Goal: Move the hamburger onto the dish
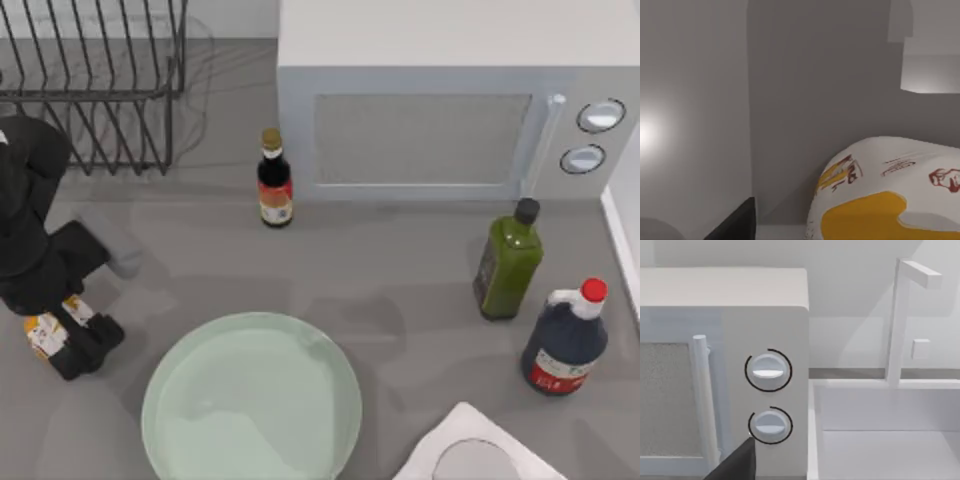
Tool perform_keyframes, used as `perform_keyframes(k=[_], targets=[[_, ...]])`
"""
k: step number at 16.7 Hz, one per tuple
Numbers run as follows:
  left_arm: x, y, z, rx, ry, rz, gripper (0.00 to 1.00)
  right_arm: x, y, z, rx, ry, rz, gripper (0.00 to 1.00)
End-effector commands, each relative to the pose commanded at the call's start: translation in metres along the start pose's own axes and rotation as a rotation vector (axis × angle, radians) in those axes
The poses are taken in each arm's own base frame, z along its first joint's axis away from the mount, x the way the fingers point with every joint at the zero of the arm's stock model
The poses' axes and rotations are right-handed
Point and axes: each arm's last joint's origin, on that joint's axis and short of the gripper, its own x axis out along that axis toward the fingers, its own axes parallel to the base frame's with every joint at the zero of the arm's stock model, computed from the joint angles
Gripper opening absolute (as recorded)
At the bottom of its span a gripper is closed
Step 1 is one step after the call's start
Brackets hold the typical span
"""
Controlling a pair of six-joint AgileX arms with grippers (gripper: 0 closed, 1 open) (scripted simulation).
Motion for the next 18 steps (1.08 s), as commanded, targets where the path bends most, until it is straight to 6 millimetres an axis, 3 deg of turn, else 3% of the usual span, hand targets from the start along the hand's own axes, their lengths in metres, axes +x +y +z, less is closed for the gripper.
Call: perform_keyframes(k=[8, 16, 17, 18], targets=[[0.000, 0.000, 0.000, 0.000, 0.000, 0.000, 0.02, 0.000, 0.000, 0.000, 0.000, 0.000, 0.000, 1.00], [0.000, 0.000, 0.000, 0.000, 0.000, 0.000, 0.00, 0.000, 0.000, 0.000, 0.000, 0.000, 0.000, 1.00], [-0.022, -0.001, -0.001, -0.007, -0.031, -0.002, 0.00, 0.000, 0.000, 0.000, 0.000, 0.000, 0.000, 1.00], [-0.023, 0.000, 0.000, -0.007, -0.031, -0.002, 0.00, 0.000, 0.000, 0.000, 0.000, 0.000, 0.000, 1.00]])
